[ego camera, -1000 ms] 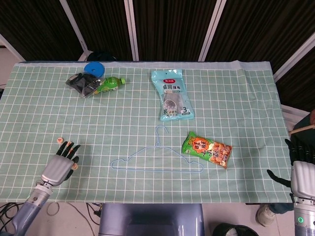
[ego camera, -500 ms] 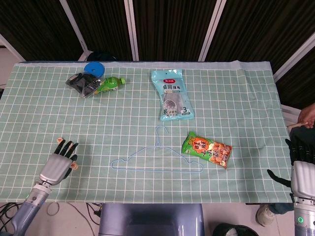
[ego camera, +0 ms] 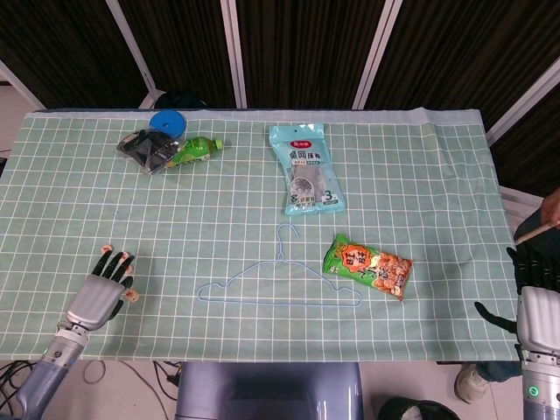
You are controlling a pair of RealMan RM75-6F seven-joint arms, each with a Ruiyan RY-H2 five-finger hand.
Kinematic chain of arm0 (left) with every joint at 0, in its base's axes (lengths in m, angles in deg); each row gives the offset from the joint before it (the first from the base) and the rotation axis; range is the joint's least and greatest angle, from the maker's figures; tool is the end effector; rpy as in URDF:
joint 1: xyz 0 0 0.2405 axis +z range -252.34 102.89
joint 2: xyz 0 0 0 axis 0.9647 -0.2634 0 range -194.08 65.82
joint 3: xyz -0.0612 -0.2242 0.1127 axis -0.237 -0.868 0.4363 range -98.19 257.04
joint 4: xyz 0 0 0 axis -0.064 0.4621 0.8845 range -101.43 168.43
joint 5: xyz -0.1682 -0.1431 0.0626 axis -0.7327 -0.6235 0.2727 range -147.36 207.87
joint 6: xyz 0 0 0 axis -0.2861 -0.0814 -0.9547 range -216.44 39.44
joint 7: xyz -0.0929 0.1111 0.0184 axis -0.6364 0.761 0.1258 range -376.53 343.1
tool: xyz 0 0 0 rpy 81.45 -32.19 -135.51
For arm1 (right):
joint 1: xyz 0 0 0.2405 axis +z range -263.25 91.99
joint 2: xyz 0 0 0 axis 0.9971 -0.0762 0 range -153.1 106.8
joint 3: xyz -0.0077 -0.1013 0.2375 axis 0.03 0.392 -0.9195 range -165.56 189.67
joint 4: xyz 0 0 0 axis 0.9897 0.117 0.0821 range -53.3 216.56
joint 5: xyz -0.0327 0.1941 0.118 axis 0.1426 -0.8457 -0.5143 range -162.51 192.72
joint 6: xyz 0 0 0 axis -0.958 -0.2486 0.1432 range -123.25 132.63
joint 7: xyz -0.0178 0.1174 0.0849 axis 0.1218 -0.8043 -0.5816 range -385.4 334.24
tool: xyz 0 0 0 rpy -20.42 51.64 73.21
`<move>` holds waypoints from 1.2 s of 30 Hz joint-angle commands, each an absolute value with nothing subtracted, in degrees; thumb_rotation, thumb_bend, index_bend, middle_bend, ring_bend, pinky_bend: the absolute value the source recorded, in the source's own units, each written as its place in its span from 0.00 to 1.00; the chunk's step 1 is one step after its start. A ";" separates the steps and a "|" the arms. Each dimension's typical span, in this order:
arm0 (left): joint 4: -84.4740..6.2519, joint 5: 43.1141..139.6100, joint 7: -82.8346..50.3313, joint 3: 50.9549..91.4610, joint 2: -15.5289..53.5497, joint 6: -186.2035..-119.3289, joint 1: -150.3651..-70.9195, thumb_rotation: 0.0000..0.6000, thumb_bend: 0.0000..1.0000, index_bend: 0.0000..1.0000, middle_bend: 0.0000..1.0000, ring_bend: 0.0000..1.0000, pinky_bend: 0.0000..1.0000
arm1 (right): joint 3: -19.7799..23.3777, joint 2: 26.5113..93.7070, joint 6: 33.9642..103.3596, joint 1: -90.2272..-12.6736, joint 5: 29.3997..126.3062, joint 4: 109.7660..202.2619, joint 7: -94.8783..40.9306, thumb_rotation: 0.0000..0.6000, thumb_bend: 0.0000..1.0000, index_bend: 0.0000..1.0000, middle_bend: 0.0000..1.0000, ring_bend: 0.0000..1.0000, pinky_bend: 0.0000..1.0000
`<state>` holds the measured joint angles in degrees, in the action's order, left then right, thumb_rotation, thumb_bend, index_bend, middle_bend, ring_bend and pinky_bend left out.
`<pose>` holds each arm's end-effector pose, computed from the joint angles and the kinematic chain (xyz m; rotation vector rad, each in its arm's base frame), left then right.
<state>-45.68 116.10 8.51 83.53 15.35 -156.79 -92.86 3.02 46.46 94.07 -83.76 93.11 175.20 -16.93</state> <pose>-0.3138 0.2239 0.0183 -1.9036 -0.6238 -0.5258 -0.3233 -0.1882 0.1418 1.1480 -0.8531 0.8650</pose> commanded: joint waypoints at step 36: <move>-45.60 116.24 7.71 82.63 14.88 -157.98 -92.47 1.00 0.32 0.39 0.08 0.00 0.02 | 2.86 46.50 94.09 -83.81 92.72 175.29 -16.74 1.00 0.21 0.10 0.03 0.06 0.00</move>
<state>-45.54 116.35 7.86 82.77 15.01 -157.88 -92.50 2.86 46.50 94.10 -83.81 92.72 175.29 -16.74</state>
